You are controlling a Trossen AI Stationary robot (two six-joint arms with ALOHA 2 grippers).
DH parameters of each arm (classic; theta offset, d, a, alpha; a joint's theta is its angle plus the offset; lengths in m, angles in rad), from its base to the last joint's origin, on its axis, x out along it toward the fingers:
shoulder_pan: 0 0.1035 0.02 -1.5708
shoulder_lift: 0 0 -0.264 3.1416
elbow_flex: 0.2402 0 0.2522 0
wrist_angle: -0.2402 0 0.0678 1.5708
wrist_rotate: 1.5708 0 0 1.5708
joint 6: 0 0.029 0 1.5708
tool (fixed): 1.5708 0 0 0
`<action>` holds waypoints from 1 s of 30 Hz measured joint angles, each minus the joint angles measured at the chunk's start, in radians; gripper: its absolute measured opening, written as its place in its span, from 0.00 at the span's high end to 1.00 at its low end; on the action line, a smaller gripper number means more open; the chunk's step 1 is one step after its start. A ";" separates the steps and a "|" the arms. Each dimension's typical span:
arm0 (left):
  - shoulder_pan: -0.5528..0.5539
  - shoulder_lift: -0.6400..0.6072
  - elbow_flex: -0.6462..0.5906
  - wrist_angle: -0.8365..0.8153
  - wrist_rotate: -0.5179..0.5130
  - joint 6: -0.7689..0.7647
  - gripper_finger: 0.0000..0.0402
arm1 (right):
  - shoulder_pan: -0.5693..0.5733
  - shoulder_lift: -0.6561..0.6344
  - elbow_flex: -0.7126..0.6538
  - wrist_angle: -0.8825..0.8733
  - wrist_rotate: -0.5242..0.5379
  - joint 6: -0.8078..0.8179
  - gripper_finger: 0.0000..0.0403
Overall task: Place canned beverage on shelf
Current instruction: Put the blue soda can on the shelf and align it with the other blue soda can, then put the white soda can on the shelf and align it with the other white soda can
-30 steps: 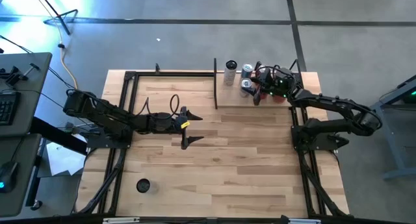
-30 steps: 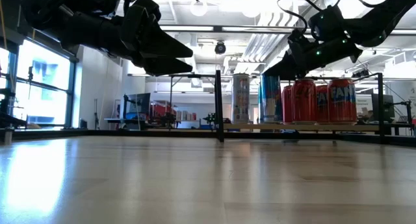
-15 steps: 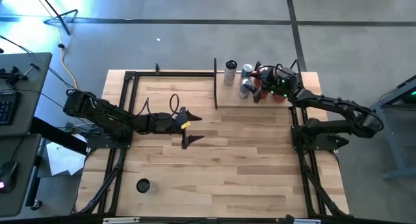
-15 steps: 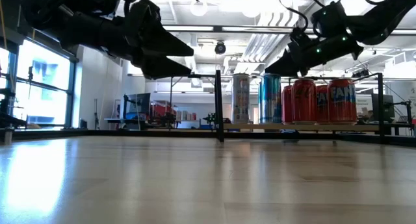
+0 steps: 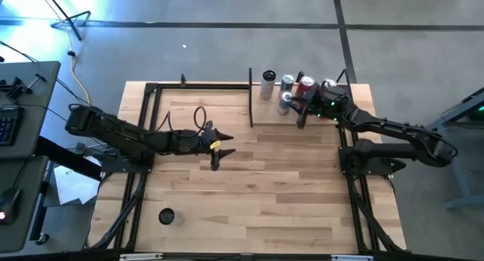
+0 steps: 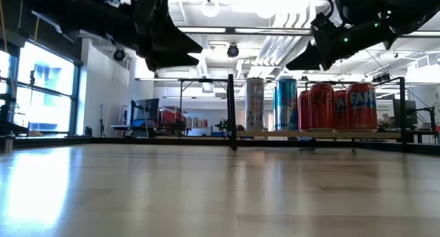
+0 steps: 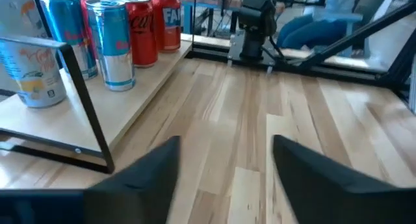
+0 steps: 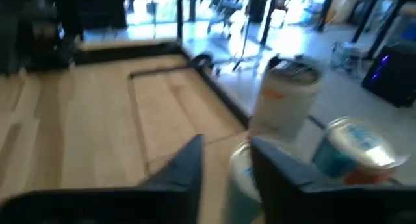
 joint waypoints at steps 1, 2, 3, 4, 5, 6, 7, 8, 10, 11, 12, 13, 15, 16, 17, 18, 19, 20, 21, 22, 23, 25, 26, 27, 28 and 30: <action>-0.004 -0.018 0.011 -0.043 -0.008 0.005 0.49 | 0.025 0.009 0.000 -0.008 0.019 -0.003 0.84; -0.007 -0.036 0.022 -0.084 -0.015 0.012 0.55 | 0.048 0.021 0.000 -0.011 0.035 -0.006 0.91; -0.011 -0.052 0.034 -0.123 -0.018 0.023 0.62 | 0.068 0.034 0.000 -0.011 0.056 -0.008 0.96; -0.015 -0.065 0.043 -0.153 -0.020 0.031 0.69 | 0.083 0.046 0.000 -0.010 0.087 -0.008 0.97; -0.020 -0.076 0.050 -0.179 -0.020 0.039 0.76 | 0.093 0.061 0.000 -0.009 0.118 -0.008 0.95; -0.026 -0.086 0.055 -0.198 -0.021 0.050 0.82 | 0.098 0.077 0.000 -0.007 0.147 -0.008 0.93; -0.032 -0.096 0.059 -0.219 -0.020 0.064 0.89 | 0.098 0.092 -0.001 -0.009 0.168 -0.007 0.91; -0.038 -0.105 0.061 -0.228 -0.020 0.081 0.94 | 0.098 0.106 -0.001 -0.009 0.190 -0.002 0.90; -0.047 -0.124 0.061 -0.237 -0.020 0.096 0.98 | 0.092 0.130 -0.001 -0.001 0.219 0.012 0.90; -0.050 -0.135 0.061 -0.242 -0.020 0.096 0.96 | 0.089 0.139 -0.001 0.004 0.229 0.019 0.91; -0.053 -0.144 0.062 -0.246 -0.019 0.095 0.94 | 0.084 0.146 -0.001 0.009 0.237 0.019 0.92; -0.054 -0.156 0.062 -0.259 -0.015 0.095 0.93 | 0.081 0.150 -0.001 0.013 0.240 0.019 0.93; -0.059 -0.178 0.062 -0.282 -0.009 0.080 0.90 | 0.075 0.155 -0.001 0.035 0.241 0.019 0.96; -0.061 -0.189 0.062 -0.288 -0.007 0.067 0.90 | 0.072 0.155 -0.001 0.040 0.241 0.019 0.98; -0.064 -0.202 0.062 -0.299 -0.006 0.061 0.89 | 0.071 0.155 -0.001 0.046 0.241 0.019 0.99; -0.069 -0.216 0.062 -0.309 0.002 0.062 0.89 | 0.071 0.154 -0.001 0.051 0.241 0.018 0.99; -0.075 -0.228 0.063 -0.327 0.016 0.071 0.90 | 0.074 0.150 -0.001 0.053 0.240 0.018 0.99; -0.085 -0.241 0.071 -0.363 0.030 0.077 0.91 | 0.079 0.144 -0.001 0.053 0.241 0.018 0.99; -0.099 -0.254 0.085 -0.415 0.042 0.077 0.93 | 0.090 0.136 -0.001 0.051 0.240 0.018 0.98; -0.118 -0.266 0.108 -0.487 0.046 0.074 0.95 | 0.102 0.123 -0.001 0.039 0.240 0.018 0.98; -0.139 -0.273 0.140 -0.575 0.047 0.061 0.97 | 0.117 0.108 -0.001 0.024 0.239 0.018 0.98; -0.191 -0.274 0.216 -0.767 0.041 0.018 0.99 | 0.158 0.075 -0.001 0.001 0.241 0.017 0.98; -0.223 -0.267 0.256 -0.870 0.024 -0.010 0.99 | 0.181 0.060 -0.001 -0.009 0.245 0.015 0.98; -0.258 -0.252 0.300 -0.954 0.005 -0.034 0.99 | 0.205 0.046 -0.001 -0.018 0.252 0.011 0.99; -0.295 -0.233 0.346 -1.033 -0.017 -0.057 0.99 | 0.231 0.033 -0.001 -0.022 0.262 0.008 0.99; -0.362 -0.190 0.436 -1.190 -0.053 -0.111 1.00 | 0.283 0.016 -0.001 -0.022 0.289 -0.005 1.00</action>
